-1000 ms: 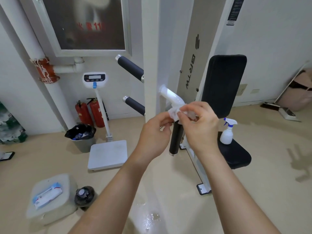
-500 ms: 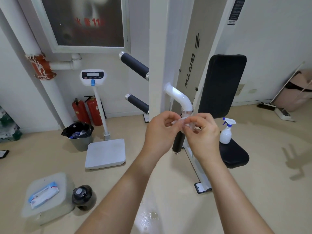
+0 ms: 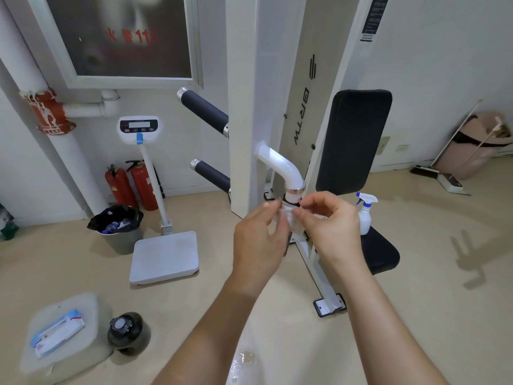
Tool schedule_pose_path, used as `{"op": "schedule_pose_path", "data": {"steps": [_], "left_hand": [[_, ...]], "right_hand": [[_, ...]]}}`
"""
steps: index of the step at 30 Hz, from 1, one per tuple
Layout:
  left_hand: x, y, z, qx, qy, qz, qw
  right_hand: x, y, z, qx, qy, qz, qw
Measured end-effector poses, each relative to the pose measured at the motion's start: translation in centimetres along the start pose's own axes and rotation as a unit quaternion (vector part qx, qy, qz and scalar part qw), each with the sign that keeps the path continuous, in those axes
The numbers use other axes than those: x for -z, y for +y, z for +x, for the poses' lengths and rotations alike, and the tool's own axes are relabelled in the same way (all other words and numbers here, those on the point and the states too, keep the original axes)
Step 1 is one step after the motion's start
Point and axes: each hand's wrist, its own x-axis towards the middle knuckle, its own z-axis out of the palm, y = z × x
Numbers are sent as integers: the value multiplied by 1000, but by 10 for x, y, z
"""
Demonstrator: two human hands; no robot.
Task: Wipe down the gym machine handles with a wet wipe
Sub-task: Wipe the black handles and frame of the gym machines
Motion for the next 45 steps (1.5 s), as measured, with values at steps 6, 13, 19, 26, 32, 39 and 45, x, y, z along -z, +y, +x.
{"op": "schedule_pose_path", "data": {"steps": [6,13,19,26,32,39,45], "left_hand": [[-8,0,6,-27,-48,109,992],[-10,-1,27,57,-144,61,986],[4,5,36,128,-195,-106,967],[-9,9,16,119,-59,-73,988],[-20,6,-9,-6,130,109,986],[-7,22,-1,168,108,-152,968],[-17,34,-13,120,170,-144,967]], "right_hand": [[5,0,2,-22,-19,50,998],[11,-10,11,-1,-66,-6,998],[9,-9,9,14,-58,-16,998],[6,-4,10,-11,-55,2,998],[9,-4,10,-11,-51,-1,999],[15,-2,7,-13,-68,-6,998],[17,-4,-3,5,-105,25,994]]}}
